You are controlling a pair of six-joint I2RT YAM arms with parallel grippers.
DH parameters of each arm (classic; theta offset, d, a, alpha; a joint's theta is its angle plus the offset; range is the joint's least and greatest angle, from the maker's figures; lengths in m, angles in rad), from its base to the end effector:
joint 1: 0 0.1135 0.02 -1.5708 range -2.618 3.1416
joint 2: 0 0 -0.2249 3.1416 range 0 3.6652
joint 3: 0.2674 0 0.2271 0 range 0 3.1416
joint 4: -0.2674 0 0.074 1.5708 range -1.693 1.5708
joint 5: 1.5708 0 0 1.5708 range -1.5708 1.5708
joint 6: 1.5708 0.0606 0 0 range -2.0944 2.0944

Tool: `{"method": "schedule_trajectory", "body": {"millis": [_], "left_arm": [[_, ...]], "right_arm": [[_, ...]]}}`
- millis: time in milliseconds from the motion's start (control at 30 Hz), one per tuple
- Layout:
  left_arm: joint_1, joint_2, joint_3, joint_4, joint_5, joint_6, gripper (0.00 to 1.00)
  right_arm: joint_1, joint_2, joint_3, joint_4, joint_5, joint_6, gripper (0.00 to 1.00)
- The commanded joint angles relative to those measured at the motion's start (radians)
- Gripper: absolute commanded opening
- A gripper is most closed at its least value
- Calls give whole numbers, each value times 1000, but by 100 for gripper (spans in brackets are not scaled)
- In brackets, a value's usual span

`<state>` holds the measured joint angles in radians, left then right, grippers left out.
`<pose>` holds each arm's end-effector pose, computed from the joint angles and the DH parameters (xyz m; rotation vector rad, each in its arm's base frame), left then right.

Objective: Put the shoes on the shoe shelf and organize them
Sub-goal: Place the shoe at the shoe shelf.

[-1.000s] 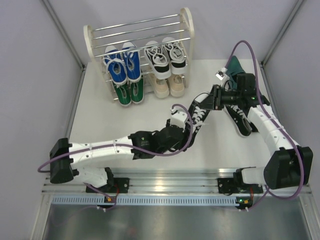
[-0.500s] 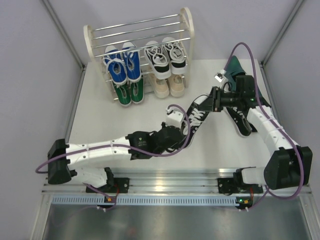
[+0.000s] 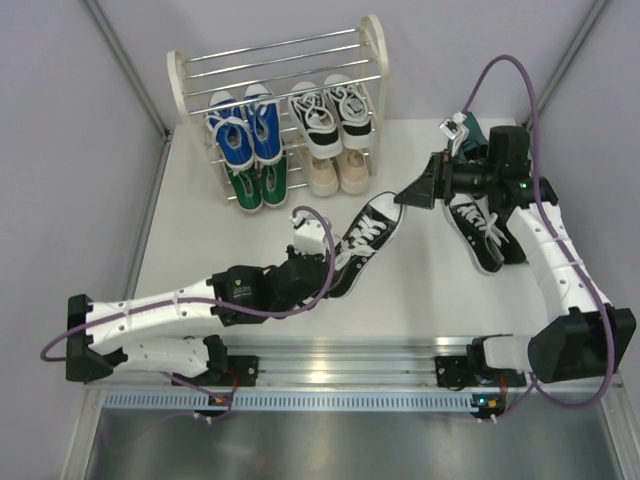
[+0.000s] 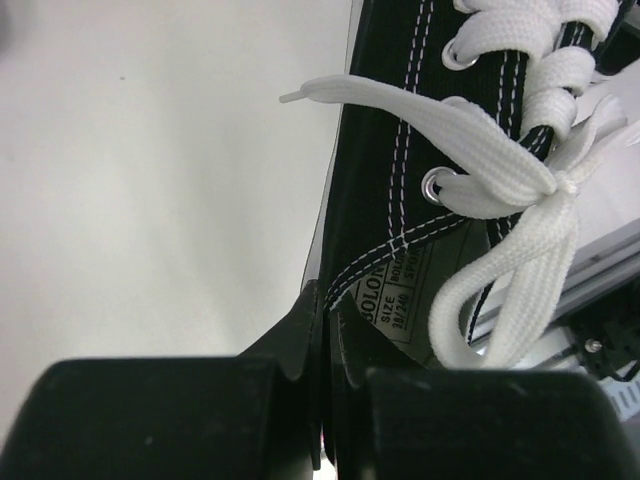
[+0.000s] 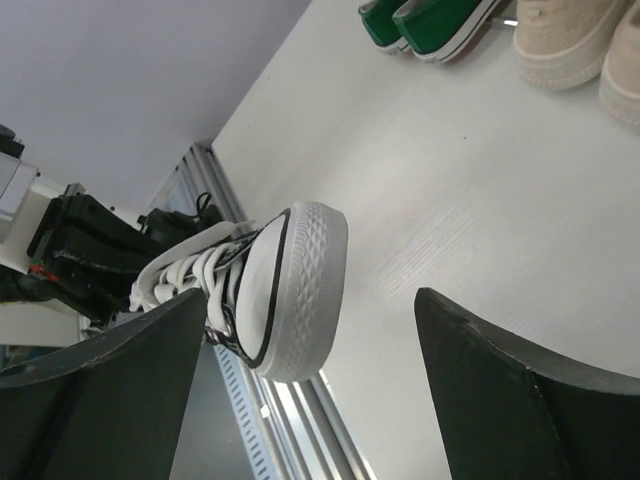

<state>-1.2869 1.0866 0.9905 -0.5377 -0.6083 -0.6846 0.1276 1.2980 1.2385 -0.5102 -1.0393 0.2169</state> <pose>0.1001 -0.2195 0.2780 0.3036 2.0992 -0.5207 0.2610 0.0861 0.3205 -0.5323 2.0120 1.3057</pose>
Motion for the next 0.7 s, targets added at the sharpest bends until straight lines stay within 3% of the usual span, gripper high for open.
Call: {"method": "schedule_trajectory", "body": {"millis": [0,233,400,667], "left_arm": [[-3,-45,121,-37,-145,-21,0],[29,-41,301,-117,-261,95,0],[89,18,482,-142,-340,195,0],[405,171,767,-142,-263,313,0]], "right_arm": [[-28,-49,61,-45,21,-94,85],[-153,-109,26,-109,-5,-252,90],[-175,-141,-42,-159,8,-312,90],[-190,-161,-80,-183,21,-344,90]]}}
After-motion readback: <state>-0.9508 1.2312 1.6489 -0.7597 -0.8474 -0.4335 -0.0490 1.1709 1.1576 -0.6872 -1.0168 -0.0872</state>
